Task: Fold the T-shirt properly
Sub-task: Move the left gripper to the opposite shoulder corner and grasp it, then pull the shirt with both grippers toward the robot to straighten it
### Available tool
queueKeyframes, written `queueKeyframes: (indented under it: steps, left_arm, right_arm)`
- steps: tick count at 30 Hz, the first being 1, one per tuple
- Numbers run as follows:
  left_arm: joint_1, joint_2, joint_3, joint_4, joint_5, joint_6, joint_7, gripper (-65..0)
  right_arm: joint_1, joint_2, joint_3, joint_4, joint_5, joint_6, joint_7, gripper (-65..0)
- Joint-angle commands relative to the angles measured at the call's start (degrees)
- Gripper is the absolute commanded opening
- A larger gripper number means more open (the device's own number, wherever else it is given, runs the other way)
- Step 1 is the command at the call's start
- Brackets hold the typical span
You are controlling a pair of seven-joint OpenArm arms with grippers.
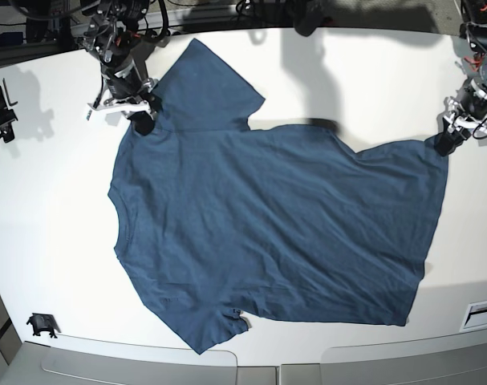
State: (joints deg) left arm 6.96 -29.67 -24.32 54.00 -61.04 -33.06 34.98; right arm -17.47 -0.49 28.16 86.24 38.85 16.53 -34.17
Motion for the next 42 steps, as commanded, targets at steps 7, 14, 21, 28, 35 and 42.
queueKeyframes:
  steps: [7, 14, 21, 28, 35, 42]
  left_arm:
    - [0.0, 0.7, 0.1, 0.3, 1.2, 0.5, 2.3, -39.4]
    - [0.0, 1.2, 0.1, 0.3, 1.2, 0.5, 4.1, -39.4]
    - [-1.0, 1.2, 0.1, 0.3, 1.0, 0.4, 7.1, -39.4]
    - [-1.4, 1.2, 0.1, 0.3, 3.4, 0.5, 3.9, -47.0]
    - [-1.4, 1.0, 0.0, 0.3, 4.2, 0.4, 2.7, -65.0]
    - [0.7, -0.7, 0.0, 0.4, 3.7, -4.4, 3.3, -65.0]
  right_arm:
    - [-0.2, 0.0, -0.1, 0.3, 0.2, -0.3, -0.9, -65.0]
    - [-0.2, 0.0, -0.1, 0.3, 0.2, -0.3, -0.9, -65.0]
    - [-0.2, 0.0, -0.1, 0.3, 0.2, -0.2, -0.8, -65.0]
    - [-0.2, 0.0, -0.1, 0.3, 0.2, -0.2, -0.9, -65.0]
    - [-0.2, 0.2, -0.1, 0.3, 0.2, -0.2, -1.0, -65.0]
    - [-0.8, 2.8, 0.0, 0.5, 0.4, 4.1, -4.0, -65.0]
